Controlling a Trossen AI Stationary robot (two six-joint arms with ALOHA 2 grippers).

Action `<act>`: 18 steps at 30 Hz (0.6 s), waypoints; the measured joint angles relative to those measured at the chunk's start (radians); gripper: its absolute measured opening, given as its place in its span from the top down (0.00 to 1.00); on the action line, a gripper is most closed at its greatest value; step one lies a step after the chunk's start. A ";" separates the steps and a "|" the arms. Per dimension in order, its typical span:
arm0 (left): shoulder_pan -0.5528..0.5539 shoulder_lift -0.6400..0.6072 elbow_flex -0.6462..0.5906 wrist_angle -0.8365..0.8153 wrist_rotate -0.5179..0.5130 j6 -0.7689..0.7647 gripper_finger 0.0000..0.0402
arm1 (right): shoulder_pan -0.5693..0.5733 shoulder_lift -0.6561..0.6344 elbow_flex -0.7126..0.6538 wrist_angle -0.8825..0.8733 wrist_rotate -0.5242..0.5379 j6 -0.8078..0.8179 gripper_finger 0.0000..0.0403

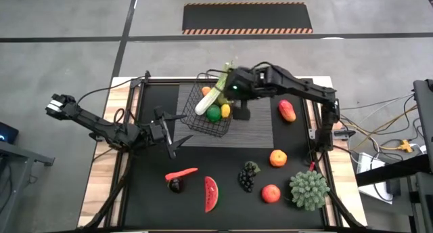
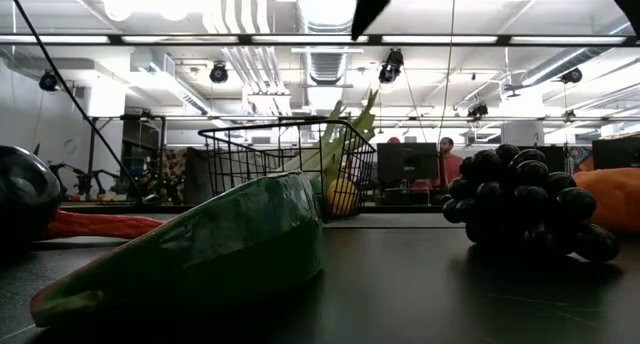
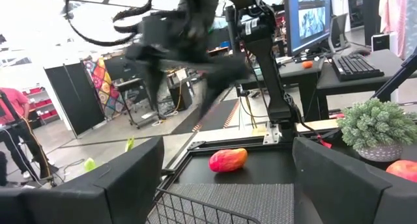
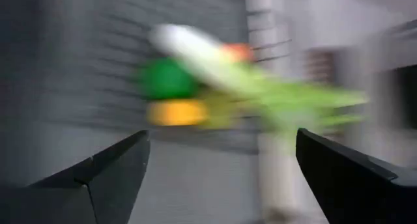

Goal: Build produce basket
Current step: Put the orange into the wire basket

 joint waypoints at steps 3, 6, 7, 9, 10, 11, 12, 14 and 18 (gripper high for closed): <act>0.000 0.000 0.000 0.003 0.000 0.000 0.20 | 0.031 -0.029 -0.021 -0.036 -0.260 0.253 0.09; 0.000 0.000 0.000 0.005 0.000 0.000 0.20 | 0.098 -0.061 -0.073 -0.041 -0.340 0.395 0.09; 0.000 0.000 0.000 0.006 0.000 0.000 0.20 | 0.124 -0.071 -0.095 -0.043 -0.339 0.423 0.09; 0.000 0.000 0.003 0.008 0.000 0.000 0.20 | 0.176 -0.087 -0.141 -0.044 -0.320 0.452 0.09; 0.000 0.000 0.003 0.009 0.000 0.000 0.20 | 0.204 -0.096 -0.166 -0.041 -0.305 0.456 0.09; 0.000 0.000 0.003 0.010 0.000 0.000 0.20 | 0.236 -0.103 -0.195 -0.038 -0.279 0.465 0.09; 0.000 0.000 0.003 0.014 0.000 0.000 0.20 | 0.268 -0.110 -0.224 -0.025 -0.251 0.485 0.09; 0.000 0.000 0.002 0.020 0.000 0.000 0.20 | 0.328 -0.123 -0.276 0.013 -0.223 0.538 0.09; 0.000 0.000 0.003 0.029 0.000 -0.001 0.20 | 0.428 -0.141 -0.383 0.018 -0.138 0.765 0.09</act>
